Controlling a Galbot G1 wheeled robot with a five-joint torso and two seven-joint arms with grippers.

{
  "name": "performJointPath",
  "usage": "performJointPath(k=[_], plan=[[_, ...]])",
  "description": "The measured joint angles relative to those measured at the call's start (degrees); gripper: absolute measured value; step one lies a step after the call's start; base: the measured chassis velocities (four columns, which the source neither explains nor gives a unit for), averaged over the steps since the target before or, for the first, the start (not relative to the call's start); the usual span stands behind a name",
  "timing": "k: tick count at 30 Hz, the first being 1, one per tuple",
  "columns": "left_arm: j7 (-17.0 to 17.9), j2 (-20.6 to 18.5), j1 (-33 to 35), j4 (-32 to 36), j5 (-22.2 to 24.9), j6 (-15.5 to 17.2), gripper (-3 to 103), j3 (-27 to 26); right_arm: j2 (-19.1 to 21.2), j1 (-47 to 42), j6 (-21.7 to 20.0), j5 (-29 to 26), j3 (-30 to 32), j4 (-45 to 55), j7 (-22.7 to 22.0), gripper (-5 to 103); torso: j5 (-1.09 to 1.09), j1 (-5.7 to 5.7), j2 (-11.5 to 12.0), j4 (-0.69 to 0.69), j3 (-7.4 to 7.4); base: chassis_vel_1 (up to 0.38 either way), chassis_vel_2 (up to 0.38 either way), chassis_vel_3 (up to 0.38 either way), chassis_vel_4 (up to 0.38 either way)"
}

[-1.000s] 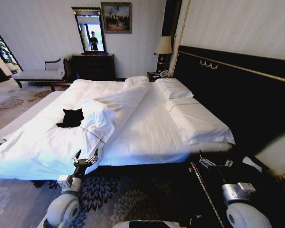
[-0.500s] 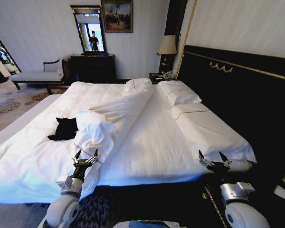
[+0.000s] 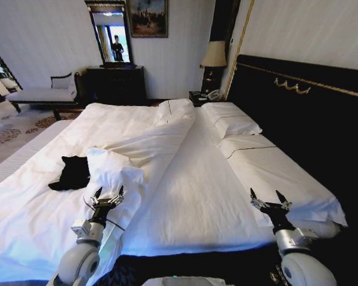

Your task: Fold the clothes on the bed.

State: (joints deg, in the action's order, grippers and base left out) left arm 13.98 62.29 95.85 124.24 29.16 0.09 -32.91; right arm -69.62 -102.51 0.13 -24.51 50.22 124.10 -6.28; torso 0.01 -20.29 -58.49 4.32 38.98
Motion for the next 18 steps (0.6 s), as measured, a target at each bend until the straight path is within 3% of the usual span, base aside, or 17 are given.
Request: performJointPath(k=[9, 18], plan=[[0.00, 0.05, 0.03, 0.20, -0.19, 0.00, 100, 0.34, -0.05, 0.28, -0.20, 0.93, -0.09, -0.48, -0.23, 100, -0.02, 0.02, -0.02, 0.00, 0.00, 0.024, -0.013, -0.034, 0.001], [-0.07, -0.33, 0.14, 1.01, -0.43, -0.08, 100, 0.29, -0.34, 0.36, -0.20, 0.97, -0.50, -0.59, -0.37, 100, -0.01, -0.01, -0.01, 0.01, 0.00, 0.107, 0.135, -0.112, -0.138]])
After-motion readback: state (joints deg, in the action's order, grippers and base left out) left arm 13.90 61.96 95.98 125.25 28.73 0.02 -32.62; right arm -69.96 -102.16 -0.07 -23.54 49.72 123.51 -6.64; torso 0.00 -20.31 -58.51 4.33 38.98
